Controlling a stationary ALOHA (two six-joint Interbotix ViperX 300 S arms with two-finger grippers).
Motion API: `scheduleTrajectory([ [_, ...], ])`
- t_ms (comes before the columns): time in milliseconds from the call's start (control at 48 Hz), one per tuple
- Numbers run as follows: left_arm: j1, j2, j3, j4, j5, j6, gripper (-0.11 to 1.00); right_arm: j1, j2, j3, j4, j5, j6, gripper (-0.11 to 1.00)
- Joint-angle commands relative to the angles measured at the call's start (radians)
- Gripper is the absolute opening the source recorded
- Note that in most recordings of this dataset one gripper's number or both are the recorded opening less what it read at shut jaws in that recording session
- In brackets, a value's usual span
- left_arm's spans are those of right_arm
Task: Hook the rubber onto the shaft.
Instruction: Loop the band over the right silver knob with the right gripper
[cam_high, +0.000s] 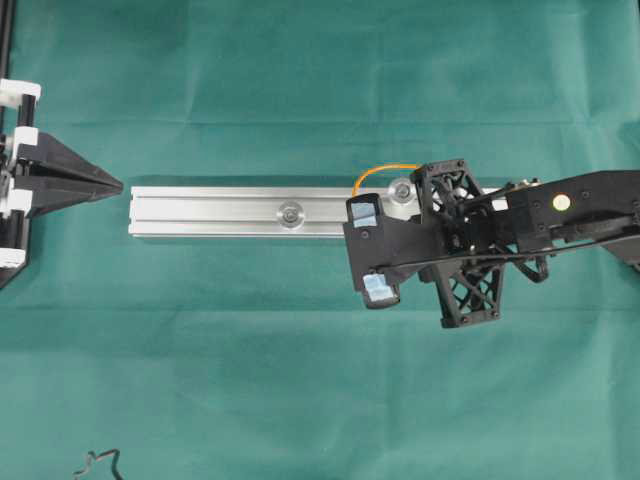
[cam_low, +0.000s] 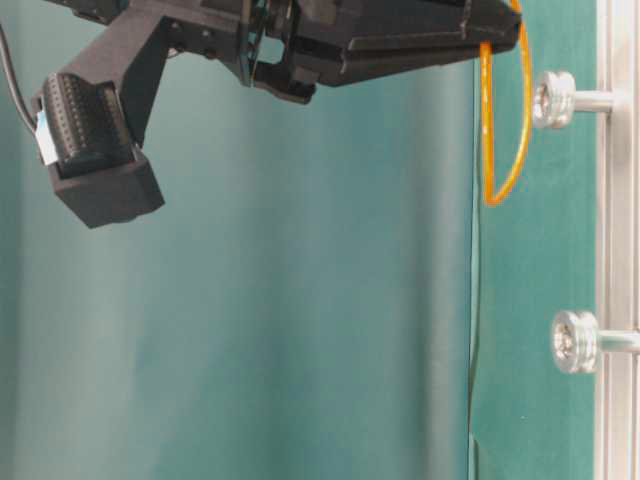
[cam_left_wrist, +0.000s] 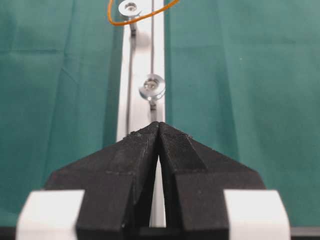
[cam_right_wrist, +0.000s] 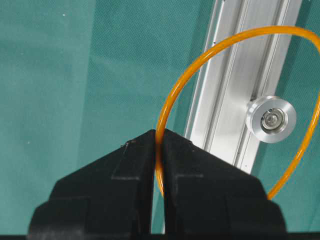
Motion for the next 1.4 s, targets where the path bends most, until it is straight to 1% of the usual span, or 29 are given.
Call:
scheduleTrajectory([
  [0,-0.003,0.008,-0.031,0.002,-0.009,0.002,0.00,0.002,-0.011,-0.012,-0.003,-0.006,0.002,0.06],
  [771,-0.003,0.008,-0.031,0.002,-0.008,0.002,0.00,0.011,-0.011,-0.017,-0.002,-0.006,0.002,0.06],
  [1376,-0.003,0.008,-0.031,0.002,-0.008,0.002,0.00,0.046,-0.011,-0.028,0.000,-0.008,0.003,0.06],
])
